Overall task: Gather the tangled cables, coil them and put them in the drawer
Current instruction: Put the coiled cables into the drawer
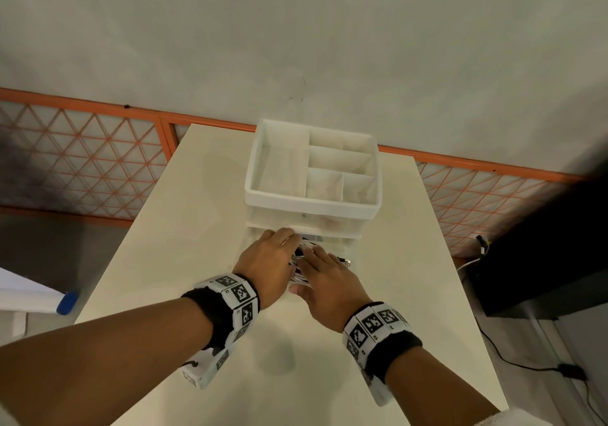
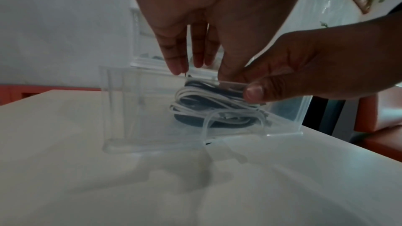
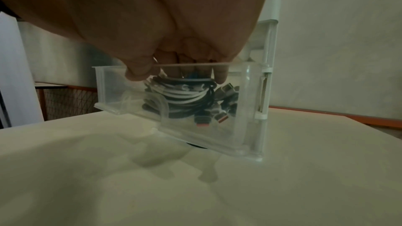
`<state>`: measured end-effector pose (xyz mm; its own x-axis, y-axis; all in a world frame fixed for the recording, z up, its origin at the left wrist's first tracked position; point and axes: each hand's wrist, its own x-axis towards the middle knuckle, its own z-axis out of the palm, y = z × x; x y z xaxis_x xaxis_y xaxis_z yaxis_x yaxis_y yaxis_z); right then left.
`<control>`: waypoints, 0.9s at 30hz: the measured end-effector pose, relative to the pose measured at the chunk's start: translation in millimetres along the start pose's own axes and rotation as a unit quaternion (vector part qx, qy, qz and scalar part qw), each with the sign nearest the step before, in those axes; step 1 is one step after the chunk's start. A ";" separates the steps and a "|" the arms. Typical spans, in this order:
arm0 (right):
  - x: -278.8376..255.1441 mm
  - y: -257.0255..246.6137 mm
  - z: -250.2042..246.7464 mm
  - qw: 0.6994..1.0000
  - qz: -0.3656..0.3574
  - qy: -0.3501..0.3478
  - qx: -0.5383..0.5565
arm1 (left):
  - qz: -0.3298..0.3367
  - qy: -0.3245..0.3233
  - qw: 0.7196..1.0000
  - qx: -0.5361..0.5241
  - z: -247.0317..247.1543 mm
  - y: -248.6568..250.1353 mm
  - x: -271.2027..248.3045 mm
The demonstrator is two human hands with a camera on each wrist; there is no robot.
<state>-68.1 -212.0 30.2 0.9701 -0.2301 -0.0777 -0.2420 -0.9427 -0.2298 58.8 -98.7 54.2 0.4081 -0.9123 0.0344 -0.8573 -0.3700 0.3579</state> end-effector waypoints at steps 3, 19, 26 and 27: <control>9.1 11.9 -9.6 1.000 0.004 0.006 0.011 | 0.008 -0.020 1.000 0.009 4.6 1.1 0.2; 5.1 1.0 4.4 0.976 0.051 0.196 -0.075 | -0.040 -0.099 0.993 -0.055 -13.8 0.2 -6.2; 30.8 -7.8 -11.8 0.970 0.122 0.168 -0.128 | -0.034 0.012 0.991 -0.128 -27.3 -18.2 -59.5; 33.9 -8.8 -12.3 0.969 0.132 0.167 -0.123 | -0.045 0.013 0.988 -0.147 -26.7 -23.1 -72.9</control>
<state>-32.9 -214.4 41.5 0.8373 -0.4982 0.2252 -0.5109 -0.8597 -0.0024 57.3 -19.0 68.3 0.4890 -0.8722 0.0125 -0.6906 -0.3783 0.6164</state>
